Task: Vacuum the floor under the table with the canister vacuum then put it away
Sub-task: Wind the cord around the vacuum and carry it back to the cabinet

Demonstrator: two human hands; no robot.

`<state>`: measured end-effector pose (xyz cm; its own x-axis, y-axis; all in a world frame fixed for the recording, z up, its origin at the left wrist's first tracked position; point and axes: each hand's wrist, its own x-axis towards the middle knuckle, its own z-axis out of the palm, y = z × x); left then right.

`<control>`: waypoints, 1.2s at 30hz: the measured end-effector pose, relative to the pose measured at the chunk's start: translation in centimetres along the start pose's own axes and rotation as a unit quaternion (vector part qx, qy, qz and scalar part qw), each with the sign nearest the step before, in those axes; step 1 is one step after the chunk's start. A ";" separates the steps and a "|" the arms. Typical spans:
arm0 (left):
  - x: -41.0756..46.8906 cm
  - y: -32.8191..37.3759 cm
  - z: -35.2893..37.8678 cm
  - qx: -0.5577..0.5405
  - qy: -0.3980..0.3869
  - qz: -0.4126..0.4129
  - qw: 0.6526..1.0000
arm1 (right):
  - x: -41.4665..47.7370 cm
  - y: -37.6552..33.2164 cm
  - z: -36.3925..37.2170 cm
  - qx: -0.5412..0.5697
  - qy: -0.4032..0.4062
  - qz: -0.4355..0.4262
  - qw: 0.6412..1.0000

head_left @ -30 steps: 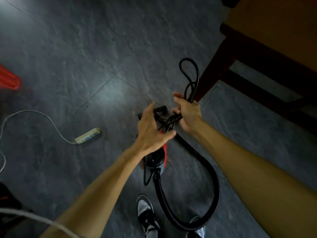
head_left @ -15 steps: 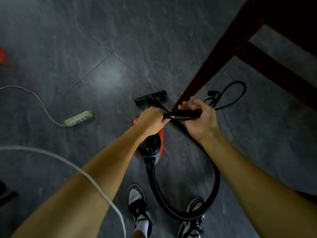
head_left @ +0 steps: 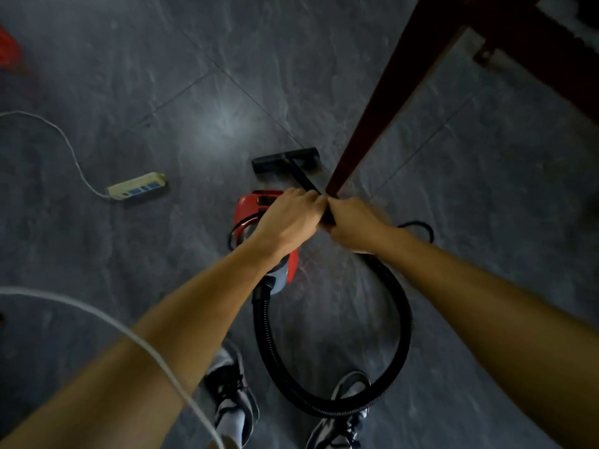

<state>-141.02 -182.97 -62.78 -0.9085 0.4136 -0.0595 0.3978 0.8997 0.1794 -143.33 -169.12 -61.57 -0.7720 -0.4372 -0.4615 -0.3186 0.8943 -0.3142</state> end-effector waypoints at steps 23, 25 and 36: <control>-2.8 -18.6 20.7 -0.140 0.182 -0.183 0.956 | 12.9 9.4 17.3 -0.032 0.121 0.013 0.992; -1.8 -19.5 20.8 -0.152 0.173 -0.182 0.956 | 13.1 7.3 17.1 -0.108 0.103 -0.016 0.989; -1.3 -16.2 21.3 -0.208 0.039 -0.173 0.962 | 14.5 0.6 17.0 -0.220 0.035 -0.136 0.965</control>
<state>-143.61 -195.14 -86.54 -0.9907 0.0731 -0.1147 -0.0006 0.8409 0.5412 -145.37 -176.53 -82.54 -0.6571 -0.6682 -0.3489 -0.7062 0.7076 -0.0252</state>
